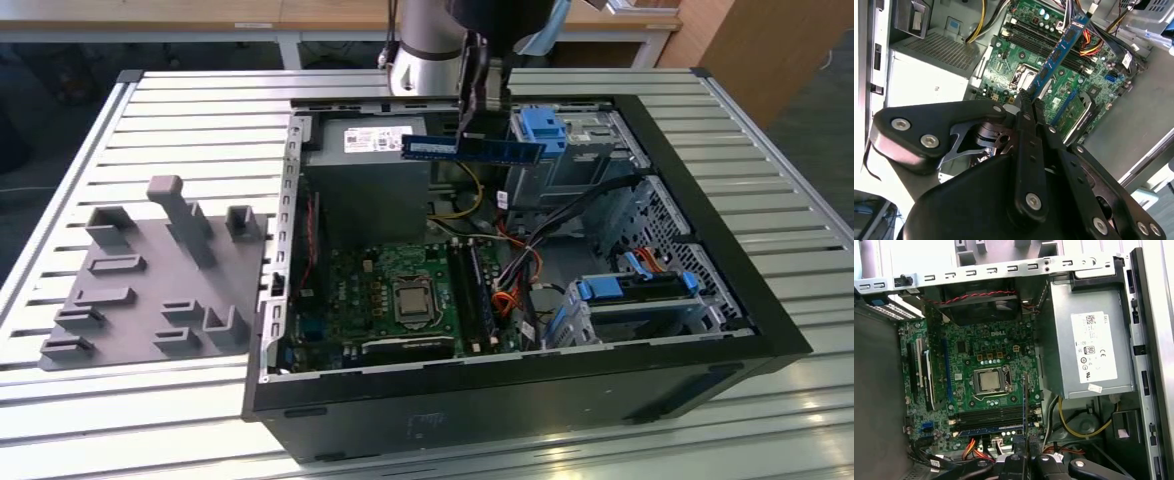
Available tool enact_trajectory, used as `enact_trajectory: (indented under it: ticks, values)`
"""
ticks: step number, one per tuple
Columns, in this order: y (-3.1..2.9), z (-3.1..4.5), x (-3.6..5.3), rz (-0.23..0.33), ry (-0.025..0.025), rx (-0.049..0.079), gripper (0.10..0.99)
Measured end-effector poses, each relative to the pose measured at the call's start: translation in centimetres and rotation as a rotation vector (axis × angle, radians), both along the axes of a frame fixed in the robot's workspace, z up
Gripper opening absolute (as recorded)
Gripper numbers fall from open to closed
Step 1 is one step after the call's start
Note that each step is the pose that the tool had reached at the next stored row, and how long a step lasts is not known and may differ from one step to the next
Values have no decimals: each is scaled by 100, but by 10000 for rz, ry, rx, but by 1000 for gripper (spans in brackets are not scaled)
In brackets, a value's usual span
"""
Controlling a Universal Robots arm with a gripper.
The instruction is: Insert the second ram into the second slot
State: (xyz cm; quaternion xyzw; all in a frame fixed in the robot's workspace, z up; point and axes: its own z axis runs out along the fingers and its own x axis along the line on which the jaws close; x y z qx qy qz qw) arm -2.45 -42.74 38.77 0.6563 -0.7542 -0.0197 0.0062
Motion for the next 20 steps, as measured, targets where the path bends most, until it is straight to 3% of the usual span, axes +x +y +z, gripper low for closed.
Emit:
enact_trajectory:
  ticks: [20]
  values:
    - [0,-1,0,-1218,0,-11,137]
